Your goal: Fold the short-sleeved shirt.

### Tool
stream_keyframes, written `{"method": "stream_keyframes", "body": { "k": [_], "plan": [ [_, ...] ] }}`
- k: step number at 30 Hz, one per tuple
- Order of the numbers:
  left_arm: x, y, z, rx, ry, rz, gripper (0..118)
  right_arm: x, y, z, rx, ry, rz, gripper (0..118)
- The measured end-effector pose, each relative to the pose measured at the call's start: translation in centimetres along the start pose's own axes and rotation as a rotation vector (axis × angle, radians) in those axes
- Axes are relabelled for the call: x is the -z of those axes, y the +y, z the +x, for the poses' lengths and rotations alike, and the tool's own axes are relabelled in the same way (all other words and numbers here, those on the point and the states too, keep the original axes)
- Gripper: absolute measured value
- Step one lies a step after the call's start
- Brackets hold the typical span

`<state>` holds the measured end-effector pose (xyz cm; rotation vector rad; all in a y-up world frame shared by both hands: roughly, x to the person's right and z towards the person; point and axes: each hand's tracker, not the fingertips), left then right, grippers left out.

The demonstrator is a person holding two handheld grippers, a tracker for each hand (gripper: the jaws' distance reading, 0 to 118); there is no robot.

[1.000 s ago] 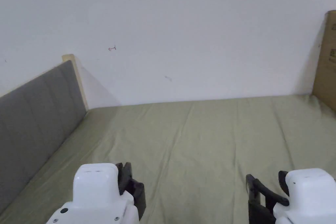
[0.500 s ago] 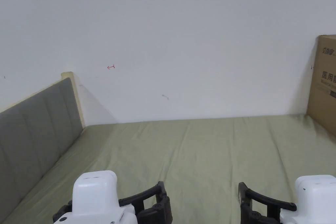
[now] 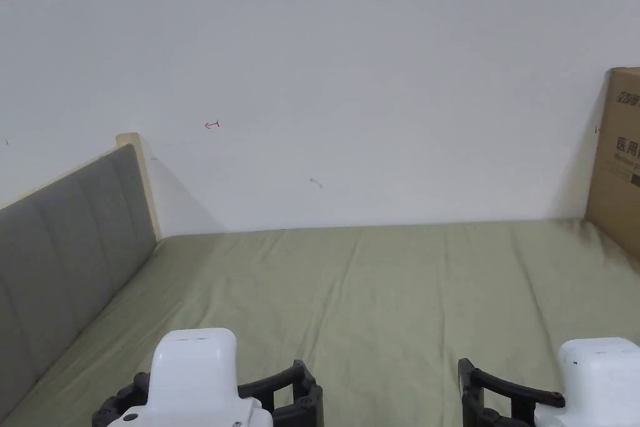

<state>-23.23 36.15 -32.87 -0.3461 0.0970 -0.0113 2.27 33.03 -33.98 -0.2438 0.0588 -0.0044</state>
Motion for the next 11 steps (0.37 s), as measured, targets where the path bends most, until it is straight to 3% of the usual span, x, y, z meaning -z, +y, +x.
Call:
{"method": "stream_keyframes", "body": {
  "k": [11],
  "plan": [
    [0.01,-0.54,0.53,0.045,0.077,0.089,112,0.00,-0.10,0.00,0.009,-0.001,0.012,108]
  ]
}}
